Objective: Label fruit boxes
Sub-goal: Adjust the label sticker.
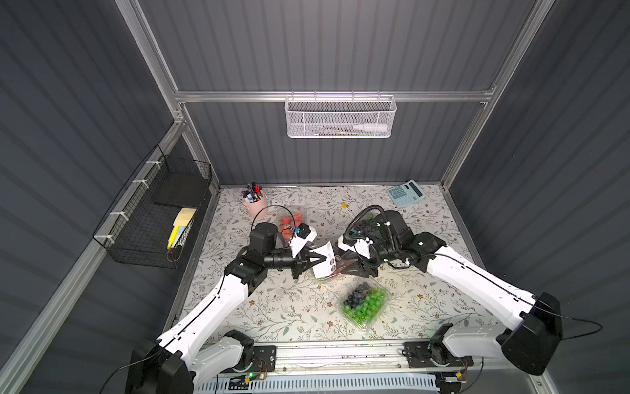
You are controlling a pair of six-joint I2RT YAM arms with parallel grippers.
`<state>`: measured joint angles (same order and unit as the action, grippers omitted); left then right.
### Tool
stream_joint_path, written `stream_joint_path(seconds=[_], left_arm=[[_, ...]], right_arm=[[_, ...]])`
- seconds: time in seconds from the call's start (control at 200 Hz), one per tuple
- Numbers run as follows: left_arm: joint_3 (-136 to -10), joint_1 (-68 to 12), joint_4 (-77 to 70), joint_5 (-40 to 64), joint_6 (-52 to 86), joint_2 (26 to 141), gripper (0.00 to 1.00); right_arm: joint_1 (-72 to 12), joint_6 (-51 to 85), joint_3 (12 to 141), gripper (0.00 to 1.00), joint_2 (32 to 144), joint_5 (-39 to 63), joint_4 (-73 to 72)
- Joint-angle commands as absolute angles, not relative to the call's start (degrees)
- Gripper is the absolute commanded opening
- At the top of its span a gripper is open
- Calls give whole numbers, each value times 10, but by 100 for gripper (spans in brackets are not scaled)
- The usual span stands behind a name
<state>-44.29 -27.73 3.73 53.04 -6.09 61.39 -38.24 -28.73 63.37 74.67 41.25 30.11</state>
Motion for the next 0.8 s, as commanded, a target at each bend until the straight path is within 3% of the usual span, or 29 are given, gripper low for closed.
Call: stream_joint_path(seconds=[0.0,0.165,0.4,0.655,0.74,0.79], left_arm=[[-464,-279,20,605,-82,615,0],[-463,-279,26,616,-90,612,1],[-466,-279,36,613,-96,606,2],[-466,-279,47,614,-105,603,3],[-464,-279,48,614,-105,605,8],[-463,-279,47,614,-105,604,13]], right_arm=[[-382,-296,636,52,746,466,289],[-382,-302,658,50,763,513,294],[-382,-299,665,39,781,551,285],[-382,-292,672,14,785,533,285],[-382,-293,673,2,785,529,285],[-381,-295,674,0,785,528,286]])
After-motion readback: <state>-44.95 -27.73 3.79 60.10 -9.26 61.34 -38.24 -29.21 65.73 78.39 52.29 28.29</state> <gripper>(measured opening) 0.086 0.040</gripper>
